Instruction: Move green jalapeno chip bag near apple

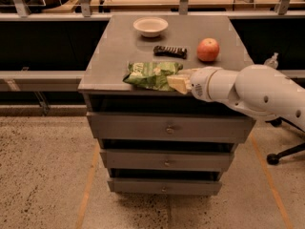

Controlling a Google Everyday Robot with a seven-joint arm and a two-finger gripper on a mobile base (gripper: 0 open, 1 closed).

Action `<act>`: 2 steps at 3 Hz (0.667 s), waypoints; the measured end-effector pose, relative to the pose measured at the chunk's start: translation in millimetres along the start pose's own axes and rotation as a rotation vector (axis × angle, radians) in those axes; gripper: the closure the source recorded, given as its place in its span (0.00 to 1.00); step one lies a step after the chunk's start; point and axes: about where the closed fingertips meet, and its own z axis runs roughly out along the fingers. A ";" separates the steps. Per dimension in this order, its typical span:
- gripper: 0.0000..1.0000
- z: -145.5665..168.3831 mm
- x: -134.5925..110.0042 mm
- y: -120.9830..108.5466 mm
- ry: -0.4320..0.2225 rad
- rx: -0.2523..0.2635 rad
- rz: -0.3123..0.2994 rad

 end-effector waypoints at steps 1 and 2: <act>0.85 3.0 -5.2 1.3 -0.008 -0.006 -0.004; 1.00 1.2 -11.5 -18.3 -0.002 0.069 -0.025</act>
Offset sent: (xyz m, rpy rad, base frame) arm 0.0391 -0.0500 0.0235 -0.1219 -0.0768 -0.1965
